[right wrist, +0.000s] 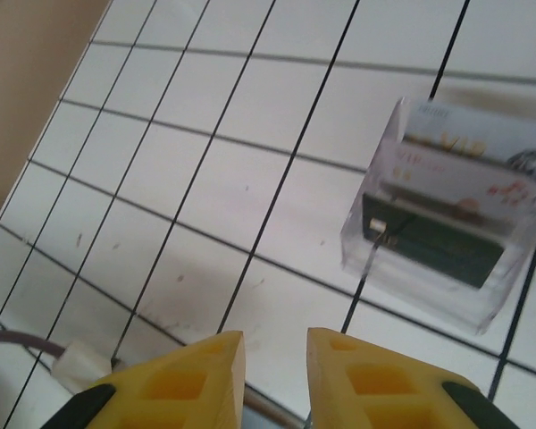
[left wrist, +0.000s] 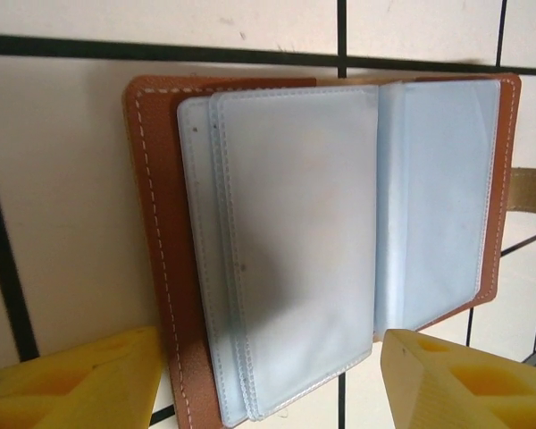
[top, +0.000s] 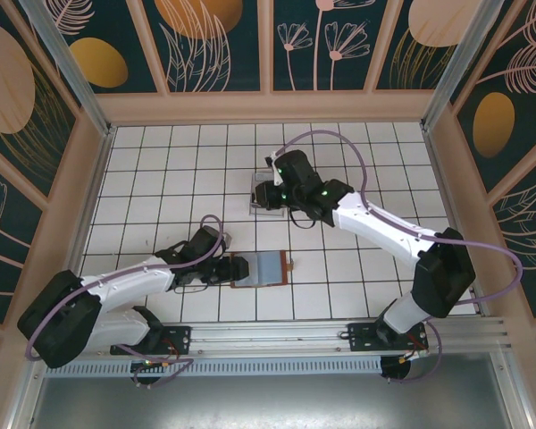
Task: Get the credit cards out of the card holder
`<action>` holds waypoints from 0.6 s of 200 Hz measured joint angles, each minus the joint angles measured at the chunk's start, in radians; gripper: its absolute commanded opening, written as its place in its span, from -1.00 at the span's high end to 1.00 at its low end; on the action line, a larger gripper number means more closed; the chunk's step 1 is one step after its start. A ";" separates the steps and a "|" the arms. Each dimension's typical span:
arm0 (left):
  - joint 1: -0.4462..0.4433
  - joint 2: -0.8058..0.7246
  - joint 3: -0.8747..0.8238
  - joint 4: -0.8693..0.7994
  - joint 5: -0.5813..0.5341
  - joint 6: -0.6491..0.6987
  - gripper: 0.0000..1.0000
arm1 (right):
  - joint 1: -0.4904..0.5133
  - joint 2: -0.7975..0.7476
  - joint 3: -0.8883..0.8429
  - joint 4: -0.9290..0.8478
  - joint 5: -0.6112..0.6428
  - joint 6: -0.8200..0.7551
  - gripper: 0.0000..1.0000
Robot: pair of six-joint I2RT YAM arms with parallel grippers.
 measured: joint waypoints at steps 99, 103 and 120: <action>0.143 -0.028 0.002 -0.045 -0.093 0.044 -0.35 | 0.113 0.045 -0.113 -0.006 -0.117 0.296 0.51; 0.163 -0.028 0.002 -0.045 -0.093 0.050 -0.35 | 0.118 0.052 -0.113 -0.005 -0.122 0.306 0.51; 0.224 -0.028 0.002 -0.046 -0.093 0.075 -0.36 | 0.139 0.096 -0.116 0.000 -0.148 0.338 0.52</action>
